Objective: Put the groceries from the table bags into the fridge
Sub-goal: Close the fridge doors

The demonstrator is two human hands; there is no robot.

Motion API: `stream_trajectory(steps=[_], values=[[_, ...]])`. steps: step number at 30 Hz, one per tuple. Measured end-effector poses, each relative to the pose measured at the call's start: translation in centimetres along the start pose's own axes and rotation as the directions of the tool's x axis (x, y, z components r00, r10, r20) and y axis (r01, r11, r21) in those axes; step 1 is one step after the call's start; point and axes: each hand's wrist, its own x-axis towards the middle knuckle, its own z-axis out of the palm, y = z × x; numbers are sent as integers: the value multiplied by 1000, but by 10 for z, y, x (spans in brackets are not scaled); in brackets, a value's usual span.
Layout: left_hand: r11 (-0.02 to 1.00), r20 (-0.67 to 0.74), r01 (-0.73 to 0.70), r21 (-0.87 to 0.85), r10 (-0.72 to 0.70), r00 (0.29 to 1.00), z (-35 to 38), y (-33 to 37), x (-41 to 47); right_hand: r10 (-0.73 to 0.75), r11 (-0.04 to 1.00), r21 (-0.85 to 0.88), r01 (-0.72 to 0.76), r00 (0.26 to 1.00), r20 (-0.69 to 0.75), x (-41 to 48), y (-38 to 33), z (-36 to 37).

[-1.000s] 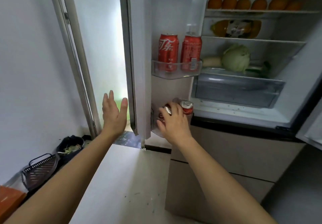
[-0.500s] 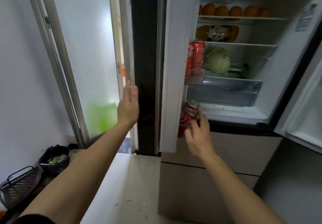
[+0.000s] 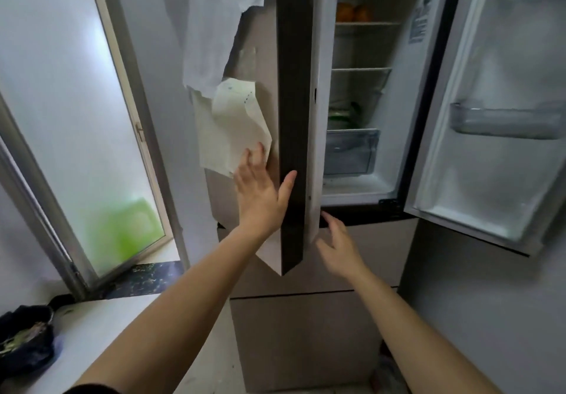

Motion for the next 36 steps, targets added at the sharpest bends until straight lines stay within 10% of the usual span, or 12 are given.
stream_trajectory(steps=[7,14,22,36], values=[[985,-8,79,151,-79,997,86,39,18,160,975,-141,-173,982,-102,28,100,-69],[927,171,-26,374,-41,984,138,21,37,-108,712,-676,-189,922,-372,65,141,-132],[896,202,-117,428,32,979,157,-14,40,292,566,-651,-506,861,-416,88,177,-167],[932,215,-160,324,92,972,184,-21,55,295,568,-673,-474,880,-372,60,167,-187]])
